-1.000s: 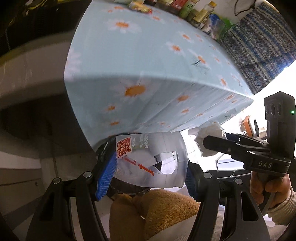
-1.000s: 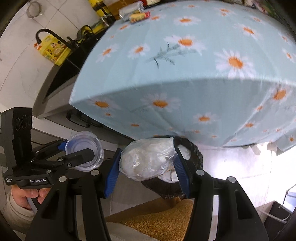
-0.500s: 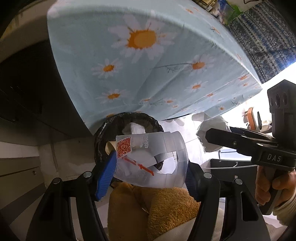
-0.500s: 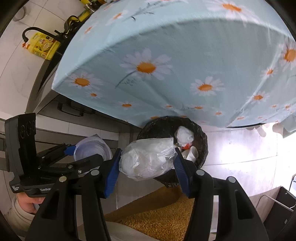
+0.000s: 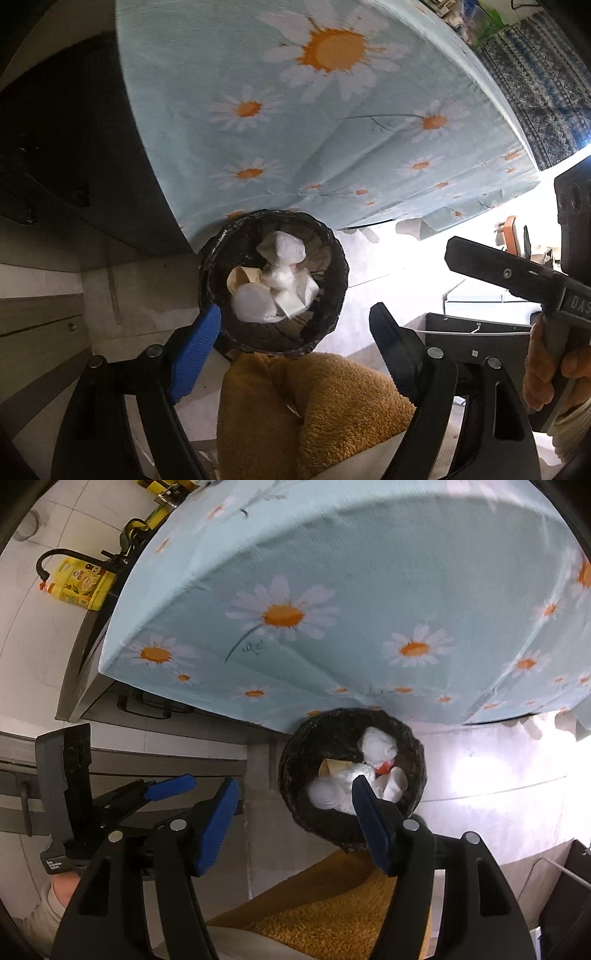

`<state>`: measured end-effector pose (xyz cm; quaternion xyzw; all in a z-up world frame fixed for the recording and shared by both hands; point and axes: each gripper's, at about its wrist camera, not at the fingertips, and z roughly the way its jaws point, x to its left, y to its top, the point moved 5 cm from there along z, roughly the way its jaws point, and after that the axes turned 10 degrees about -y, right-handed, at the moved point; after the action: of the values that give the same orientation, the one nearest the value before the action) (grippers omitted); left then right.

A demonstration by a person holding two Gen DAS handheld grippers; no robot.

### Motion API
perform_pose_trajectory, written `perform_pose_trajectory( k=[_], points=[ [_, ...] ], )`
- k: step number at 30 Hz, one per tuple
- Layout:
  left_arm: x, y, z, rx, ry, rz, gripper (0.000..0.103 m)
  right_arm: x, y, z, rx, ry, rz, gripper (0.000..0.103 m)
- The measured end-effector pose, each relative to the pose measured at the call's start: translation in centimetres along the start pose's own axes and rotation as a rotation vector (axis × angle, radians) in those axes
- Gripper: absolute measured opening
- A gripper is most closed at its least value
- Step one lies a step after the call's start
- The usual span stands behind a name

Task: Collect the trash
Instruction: 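Open both grippers to drop the cup and bag into the bin, then move both tools back up toward the tablecloth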

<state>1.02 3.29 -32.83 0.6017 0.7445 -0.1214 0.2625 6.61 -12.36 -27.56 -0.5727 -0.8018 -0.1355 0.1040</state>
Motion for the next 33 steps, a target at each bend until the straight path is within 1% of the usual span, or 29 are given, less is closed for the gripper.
perform_pose_trajectory(
  k=[6,13,16,22,26,33],
  points=[
    [-0.2,0.4,-0.8,-0.013,0.005,0.006,0.08,-0.4,0.3,-0.6,-0.015,-0.01,0.013,0.064],
    [-1.2,1.1,-3.0,-0.048,-0.008,0.034,0.08,-0.1,0.9,-2.3,-0.058,-0.02,0.014,0.064],
    [-1.3,1.3,-4.4,-0.071,-0.011,0.03,0.08,0.3,1.2,-3.3,-0.081,-0.013,0.001,0.064],
    [-2.2,1.5,-6.9,-0.113,-0.009,0.056,0.08,1.4,1.6,-4.9,-0.118,-0.005,-0.023,0.064],
    [-3.2,1.9,-9.0,-0.169,-0.013,0.083,0.08,2.1,2.0,-6.4,-0.156,-0.008,-0.04,0.064],
    [-4.1,2.6,-11.4,-0.223,-0.017,0.113,0.08,3.2,2.8,-9.0,-0.229,-0.011,-0.062,0.065]
  ],
)
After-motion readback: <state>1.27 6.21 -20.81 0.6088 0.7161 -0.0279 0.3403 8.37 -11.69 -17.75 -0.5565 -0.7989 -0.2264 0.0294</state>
